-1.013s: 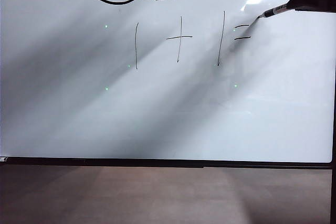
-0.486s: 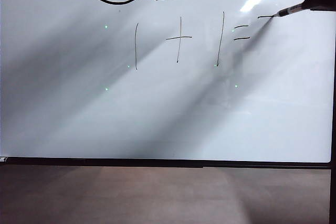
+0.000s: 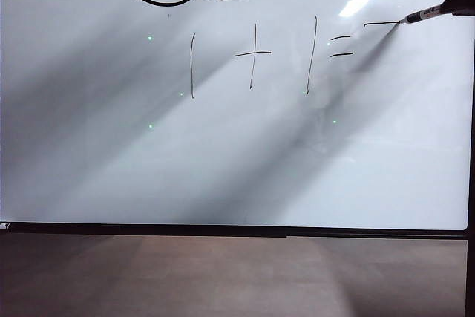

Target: Reach to the right to find the marker pen, pick it up, and write the answer to the math problem on the whiteboard.

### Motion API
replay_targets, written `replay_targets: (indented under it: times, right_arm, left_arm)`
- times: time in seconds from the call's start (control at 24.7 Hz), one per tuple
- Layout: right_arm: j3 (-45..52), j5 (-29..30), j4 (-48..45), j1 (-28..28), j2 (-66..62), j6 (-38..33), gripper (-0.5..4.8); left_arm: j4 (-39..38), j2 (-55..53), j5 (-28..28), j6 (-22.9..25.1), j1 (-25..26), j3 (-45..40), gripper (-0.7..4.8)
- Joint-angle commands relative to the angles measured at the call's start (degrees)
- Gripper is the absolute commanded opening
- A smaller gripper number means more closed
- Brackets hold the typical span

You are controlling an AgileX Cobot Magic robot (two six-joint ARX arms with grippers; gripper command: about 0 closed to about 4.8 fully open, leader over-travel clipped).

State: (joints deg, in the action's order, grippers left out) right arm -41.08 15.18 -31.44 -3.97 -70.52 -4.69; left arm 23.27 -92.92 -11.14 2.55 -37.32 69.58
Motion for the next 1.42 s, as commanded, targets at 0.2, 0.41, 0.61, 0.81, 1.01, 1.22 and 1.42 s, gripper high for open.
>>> replay_targets:
  times: [0.2,0.41,0.61,0.81,1.01,1.22,1.42]
  right_arm:
    - [-0.35,-1.33,1.88,-0.02,0.02,-0.13,-0.02]
    - [-0.28,-1.33,2.62,0.00,0.02,0.04,-0.02]
    - [1.20,-1.36,2.56,0.07,-0.02,0.04,-0.02]
    - [3.67,-1.53,2.05,0.22,-0.02,0.07,-0.02]
    - [5.01,0.04,-0.26,0.22,0.15,-0.20,-0.02]
    - [4.98,0.83,-2.27,0.35,0.26,-2.86,-0.02]
    - [4.98,4.44,-2.27,2.25,0.17,-2.80,-0.02]
  left_arm:
    - [0.59,0.28,-0.24,0.04,-0.09,0.37,-0.04]
    - [0.59,0.28,-0.24,0.04,-0.09,0.37,-0.04]
    - [0.59,0.28,-0.24,0.04,-0.09,0.37,-0.04]
    - [0.59,0.28,-0.24,0.04,-0.09,0.37,-0.04]
    - [0.59,0.28,-0.24,0.04,-0.09,0.37,-0.05]
    - [0.59,0.28,-0.24,0.04,-0.09,0.37,-0.04]
    - [0.59,0.28,-0.24,0.04,-0.09,0.37,-0.05]
